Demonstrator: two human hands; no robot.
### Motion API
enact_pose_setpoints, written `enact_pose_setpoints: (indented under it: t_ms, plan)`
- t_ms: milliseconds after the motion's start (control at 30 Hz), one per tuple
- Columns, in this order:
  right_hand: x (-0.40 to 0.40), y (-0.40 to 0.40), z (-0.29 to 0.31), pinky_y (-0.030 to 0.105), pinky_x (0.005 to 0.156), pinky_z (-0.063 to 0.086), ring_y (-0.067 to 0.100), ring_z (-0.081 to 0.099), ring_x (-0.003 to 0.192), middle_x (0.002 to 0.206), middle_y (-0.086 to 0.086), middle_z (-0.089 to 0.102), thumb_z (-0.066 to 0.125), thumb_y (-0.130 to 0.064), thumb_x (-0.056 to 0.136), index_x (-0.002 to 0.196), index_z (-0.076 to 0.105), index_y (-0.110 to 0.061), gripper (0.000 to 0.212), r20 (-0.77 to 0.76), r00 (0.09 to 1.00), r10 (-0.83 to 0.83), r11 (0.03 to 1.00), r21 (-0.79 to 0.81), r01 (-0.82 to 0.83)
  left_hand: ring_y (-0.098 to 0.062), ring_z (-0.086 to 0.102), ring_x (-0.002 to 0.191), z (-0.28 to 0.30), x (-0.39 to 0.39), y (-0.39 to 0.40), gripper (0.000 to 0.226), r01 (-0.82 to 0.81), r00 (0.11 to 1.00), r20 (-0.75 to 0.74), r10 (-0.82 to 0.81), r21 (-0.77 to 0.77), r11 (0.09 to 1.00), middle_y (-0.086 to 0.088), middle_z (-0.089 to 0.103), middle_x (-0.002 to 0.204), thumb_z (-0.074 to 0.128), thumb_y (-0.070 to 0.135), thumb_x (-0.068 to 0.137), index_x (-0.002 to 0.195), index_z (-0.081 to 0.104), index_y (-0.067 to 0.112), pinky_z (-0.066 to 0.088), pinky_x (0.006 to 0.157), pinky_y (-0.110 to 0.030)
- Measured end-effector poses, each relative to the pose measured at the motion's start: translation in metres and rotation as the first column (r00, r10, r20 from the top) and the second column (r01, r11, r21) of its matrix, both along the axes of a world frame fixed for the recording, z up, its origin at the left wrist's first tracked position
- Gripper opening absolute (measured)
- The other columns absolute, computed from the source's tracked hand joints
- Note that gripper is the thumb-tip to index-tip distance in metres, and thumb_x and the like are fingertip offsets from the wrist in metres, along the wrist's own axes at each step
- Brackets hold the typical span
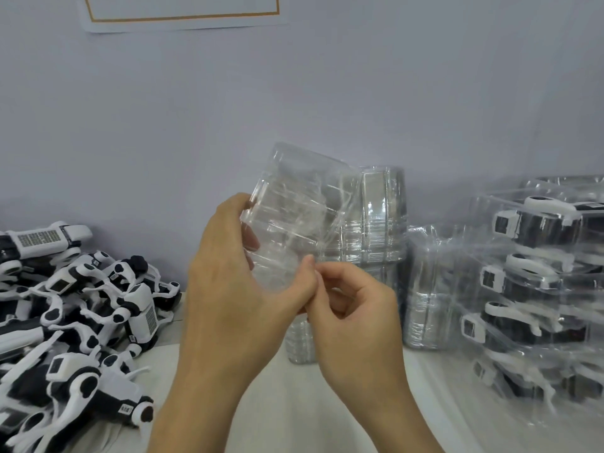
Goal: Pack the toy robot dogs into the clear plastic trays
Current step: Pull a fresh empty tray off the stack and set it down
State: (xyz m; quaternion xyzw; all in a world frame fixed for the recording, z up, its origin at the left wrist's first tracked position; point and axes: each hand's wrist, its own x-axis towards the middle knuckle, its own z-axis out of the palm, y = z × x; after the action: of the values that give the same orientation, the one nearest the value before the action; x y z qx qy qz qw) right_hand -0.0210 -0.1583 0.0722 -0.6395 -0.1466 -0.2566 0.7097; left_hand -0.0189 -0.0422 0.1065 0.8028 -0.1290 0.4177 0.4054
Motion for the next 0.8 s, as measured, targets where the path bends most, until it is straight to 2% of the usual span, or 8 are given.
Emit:
enact_pose_setpoints:
  t_ms: [133, 233, 400, 500, 667, 800]
  plan:
    - [0.0, -0.006, 0.001, 0.035, 0.066, 0.059, 0.02, 0.071, 0.067, 0.069, -0.001, 0.071, 0.066, -0.012, 0.093, 0.079, 0.071, -0.019, 0.016, 0.036, 0.993, -0.116, 0.993, -0.021, 0.117, -0.009, 0.053, 0.087, 0.001, 0.0, 0.001, 0.07, 0.006, 0.999, 0.039, -0.003, -0.066, 0.998, 0.015, 0.05, 0.094, 0.073, 0.049, 0.07, 0.131, 0.043, 0.035, 0.039, 0.073, -0.008]
    - [0.001, -0.013, 0.003, 0.036, 0.065, 0.057, 0.022, 0.071, 0.069, 0.07, -0.002, 0.071, 0.066, -0.013, 0.09, 0.075, 0.069, -0.023, 0.018, 0.036, 0.986, -0.163, 0.986, -0.016, 0.164, -0.009, 0.052, 0.086, 0.003, 0.0, 0.004, 0.073, 0.012, 0.999, 0.04, -0.006, -0.134, 0.991, 0.016, 0.049, 0.096, 0.067, 0.06, 0.068, 0.133, 0.042, 0.035, 0.039, 0.072, -0.007]
    - [0.003, -0.011, 0.002, 0.036, 0.065, 0.056, 0.024, 0.069, 0.071, 0.07, -0.001, 0.068, 0.061, -0.01, 0.093, 0.078, 0.064, -0.025, 0.022, 0.028, 0.987, -0.159, 0.987, -0.018, 0.159, -0.007, 0.051, 0.088, 0.001, 0.0, 0.005, 0.088, 0.013, 1.0, -0.005, -0.014, -0.121, 0.993, 0.015, 0.048, 0.097, 0.063, 0.069, 0.063, 0.139, 0.036, 0.037, 0.039, 0.072, -0.01]
    - [0.001, -0.008, 0.003, 0.026, 0.058, 0.054, 0.02, 0.072, 0.066, 0.07, 0.0, 0.069, 0.059, -0.007, 0.095, 0.078, 0.061, -0.022, 0.023, 0.016, 0.995, -0.099, 0.995, 0.009, 0.099, -0.004, 0.05, 0.092, 0.002, -0.001, 0.005, 0.104, 0.013, 1.0, -0.025, -0.016, -0.113, 0.994, 0.018, 0.046, 0.096, 0.076, 0.078, 0.054, 0.141, 0.032, 0.039, 0.039, 0.073, -0.008]
    - [-0.002, -0.008, 0.005, 0.022, 0.053, 0.053, 0.017, 0.073, 0.065, 0.073, 0.001, 0.071, 0.058, -0.008, 0.096, 0.084, 0.063, -0.014, 0.015, -0.017, 0.998, -0.057, 0.998, 0.037, 0.058, -0.007, 0.05, 0.088, 0.002, 0.0, 0.01, 0.093, 0.024, 0.999, -0.026, -0.028, -0.142, 0.99, 0.015, 0.048, 0.096, 0.071, 0.068, 0.056, 0.137, 0.037, 0.04, 0.038, 0.073, -0.017]
    - [-0.001, -0.015, 0.006, 0.024, 0.046, 0.053, 0.018, 0.074, 0.066, 0.074, 0.002, 0.071, 0.053, -0.008, 0.098, 0.088, 0.062, -0.009, 0.014, -0.043, 0.994, -0.101, 0.992, 0.078, 0.104, -0.007, 0.052, 0.087, 0.002, 0.001, 0.018, 0.088, 0.028, 0.999, -0.013, -0.03, -0.166, 0.986, 0.017, 0.05, 0.096, 0.078, 0.072, 0.062, 0.136, 0.04, 0.042, 0.04, 0.072, -0.017]
